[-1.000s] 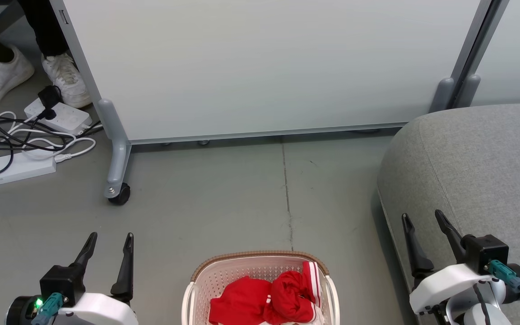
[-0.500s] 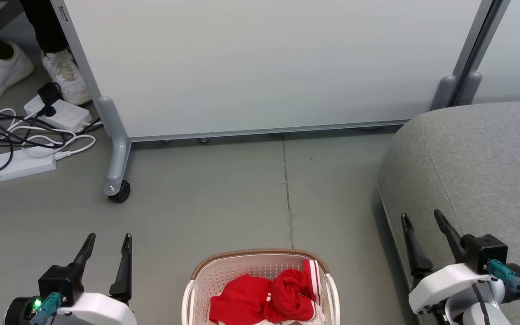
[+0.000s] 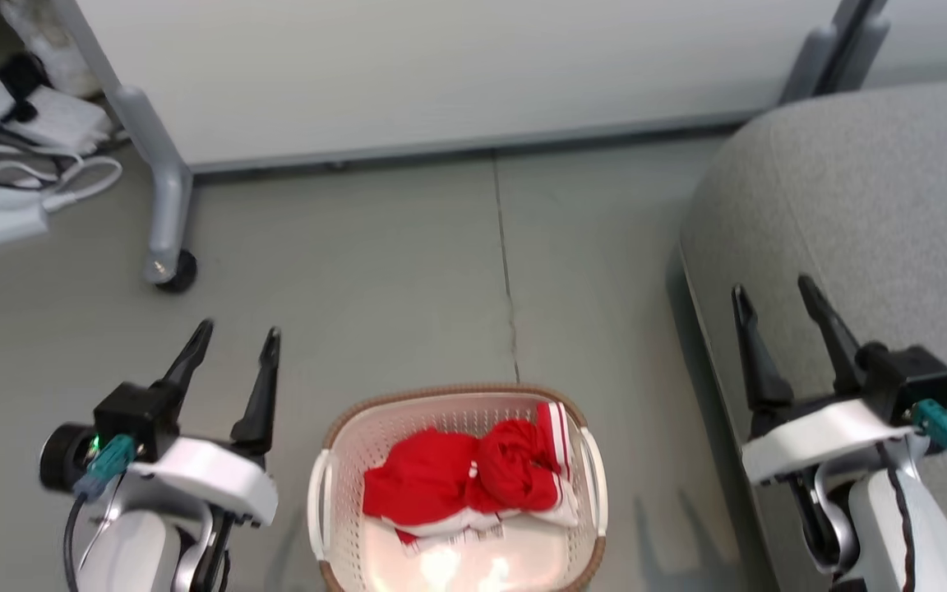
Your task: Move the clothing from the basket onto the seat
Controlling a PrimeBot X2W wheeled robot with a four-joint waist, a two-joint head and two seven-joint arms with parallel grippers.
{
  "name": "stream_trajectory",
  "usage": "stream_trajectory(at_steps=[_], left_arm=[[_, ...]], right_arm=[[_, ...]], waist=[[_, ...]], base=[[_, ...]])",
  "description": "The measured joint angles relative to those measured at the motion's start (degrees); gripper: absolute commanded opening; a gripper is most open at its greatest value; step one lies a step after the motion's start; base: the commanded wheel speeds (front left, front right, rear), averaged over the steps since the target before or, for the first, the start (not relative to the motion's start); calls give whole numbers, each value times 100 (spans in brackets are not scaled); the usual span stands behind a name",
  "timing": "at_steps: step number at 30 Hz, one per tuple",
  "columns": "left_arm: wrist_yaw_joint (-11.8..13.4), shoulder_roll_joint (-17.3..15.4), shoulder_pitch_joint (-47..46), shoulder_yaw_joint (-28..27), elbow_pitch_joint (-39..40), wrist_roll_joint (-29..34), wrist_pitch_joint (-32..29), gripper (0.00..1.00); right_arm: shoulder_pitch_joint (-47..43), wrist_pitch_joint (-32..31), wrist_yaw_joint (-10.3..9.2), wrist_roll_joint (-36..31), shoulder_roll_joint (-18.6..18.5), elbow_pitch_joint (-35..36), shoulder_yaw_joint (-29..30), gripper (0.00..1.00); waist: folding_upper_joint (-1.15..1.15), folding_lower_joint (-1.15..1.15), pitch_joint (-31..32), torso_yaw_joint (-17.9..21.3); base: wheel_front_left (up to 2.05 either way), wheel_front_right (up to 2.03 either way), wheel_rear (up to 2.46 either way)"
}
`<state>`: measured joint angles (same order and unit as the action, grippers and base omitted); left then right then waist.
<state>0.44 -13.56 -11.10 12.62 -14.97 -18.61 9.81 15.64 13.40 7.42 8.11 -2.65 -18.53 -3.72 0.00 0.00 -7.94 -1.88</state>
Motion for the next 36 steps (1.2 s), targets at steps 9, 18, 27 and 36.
stream_trajectory(at_steps=[9,18,27,36], left_arm=[[-555,227,-1183,738,-792,208,81,100],[-761,355,-1852,1600,-1709,172,-193,100],[-780,73,-2564,2665,-2548,-358,-525,100],[-786,-223,-3227,3028,-3542,-687,-634,100]], right_arm=[[520,-51,0,46,-3,871,-53,100],[709,26,0,218,-9,1393,-179,100],[726,127,0,445,-14,1798,-365,100],[609,147,0,703,-13,2245,-544,100]], waist=[[0,0,-1307,334],[0,0,-2338,720],[0,0,-3252,1318],[0,0,-3835,1943]], base=[[0,0,0],[0,0,0],[0,0,0],[0,0,0]])
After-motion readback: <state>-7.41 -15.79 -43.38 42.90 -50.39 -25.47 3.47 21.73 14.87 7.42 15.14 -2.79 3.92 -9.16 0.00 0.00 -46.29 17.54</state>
